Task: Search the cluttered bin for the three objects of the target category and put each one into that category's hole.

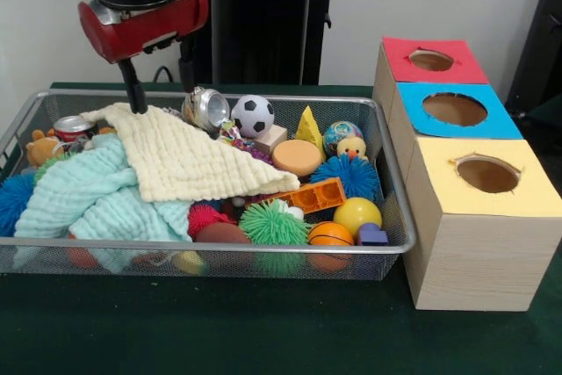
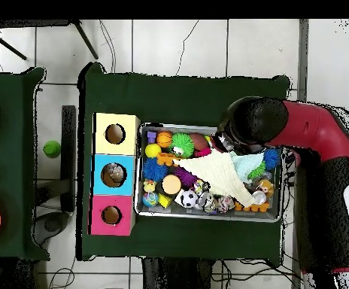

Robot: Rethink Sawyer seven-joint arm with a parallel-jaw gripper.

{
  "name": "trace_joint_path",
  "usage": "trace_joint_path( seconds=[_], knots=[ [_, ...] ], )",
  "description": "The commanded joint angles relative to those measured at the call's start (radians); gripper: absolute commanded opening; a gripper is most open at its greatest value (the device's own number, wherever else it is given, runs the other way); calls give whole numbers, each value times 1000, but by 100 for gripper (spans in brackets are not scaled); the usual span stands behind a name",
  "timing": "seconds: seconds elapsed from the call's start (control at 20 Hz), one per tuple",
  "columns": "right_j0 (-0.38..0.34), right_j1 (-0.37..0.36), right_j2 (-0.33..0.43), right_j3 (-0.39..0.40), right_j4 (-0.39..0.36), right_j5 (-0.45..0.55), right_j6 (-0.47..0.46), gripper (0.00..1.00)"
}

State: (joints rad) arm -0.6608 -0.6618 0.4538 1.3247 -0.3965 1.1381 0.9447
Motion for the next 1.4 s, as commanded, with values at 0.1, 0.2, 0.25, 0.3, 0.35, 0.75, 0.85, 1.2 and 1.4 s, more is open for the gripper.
trace_joint_path(
  seconds=[0.1,0.2,0.25,0.3,0.35,0.75,0.85,1.2,1.4],
  knots=[
    [-11,47,76,5,-123,-42,-271,100],
    [-6,44,75,9,-152,-55,-264,100],
    [-6,43,75,13,-162,-60,-263,100],
    [5,52,71,3,-182,-65,-254,100],
    [6,53,72,4,-191,-66,-252,100],
    [49,85,64,-18,-232,-35,-179,100],
    [55,78,61,-11,-240,-36,-168,100],
    [78,81,37,-7,-308,-33,-186,100],
    [75,70,28,-1,-344,-38,-196,100]
  ],
)
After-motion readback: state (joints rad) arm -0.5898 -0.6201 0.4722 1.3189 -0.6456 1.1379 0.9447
